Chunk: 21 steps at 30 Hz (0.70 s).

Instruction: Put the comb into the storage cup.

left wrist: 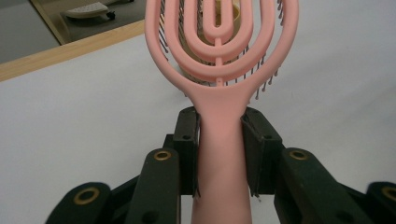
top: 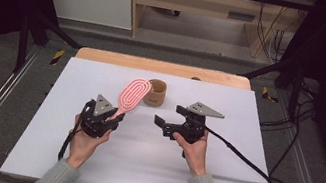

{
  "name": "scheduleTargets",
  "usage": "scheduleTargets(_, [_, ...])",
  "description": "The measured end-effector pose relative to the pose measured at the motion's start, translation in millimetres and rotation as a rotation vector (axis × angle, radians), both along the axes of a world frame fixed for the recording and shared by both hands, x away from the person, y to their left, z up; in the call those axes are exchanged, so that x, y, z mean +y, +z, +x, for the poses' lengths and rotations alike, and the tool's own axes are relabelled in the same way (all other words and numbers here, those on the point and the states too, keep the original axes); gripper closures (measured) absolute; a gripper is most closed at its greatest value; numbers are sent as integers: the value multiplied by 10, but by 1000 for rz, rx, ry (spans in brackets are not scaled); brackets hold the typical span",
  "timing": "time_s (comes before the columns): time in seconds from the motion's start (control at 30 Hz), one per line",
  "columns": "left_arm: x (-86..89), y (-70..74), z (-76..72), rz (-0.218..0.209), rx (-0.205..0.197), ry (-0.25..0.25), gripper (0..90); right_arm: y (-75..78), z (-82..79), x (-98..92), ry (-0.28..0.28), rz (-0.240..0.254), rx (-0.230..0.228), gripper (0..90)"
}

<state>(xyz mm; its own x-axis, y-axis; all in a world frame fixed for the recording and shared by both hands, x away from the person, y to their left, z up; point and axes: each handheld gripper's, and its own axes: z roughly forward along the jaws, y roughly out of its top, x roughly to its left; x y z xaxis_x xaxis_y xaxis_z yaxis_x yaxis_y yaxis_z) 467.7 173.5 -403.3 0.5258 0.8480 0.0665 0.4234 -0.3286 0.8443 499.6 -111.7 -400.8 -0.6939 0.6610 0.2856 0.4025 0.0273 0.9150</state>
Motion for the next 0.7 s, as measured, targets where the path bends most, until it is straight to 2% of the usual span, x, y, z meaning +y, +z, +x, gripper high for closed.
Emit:
scheduleTargets(0.4, [-88, 31, -37, -3, -12, -4, 693, 70, -9, -37, 1, 24, -1, 25])
scheduleTargets(0.7, [-200, -15, -55, -11, -22, -16, 693, 130, -29, 36, 17, 9, -13, 25])
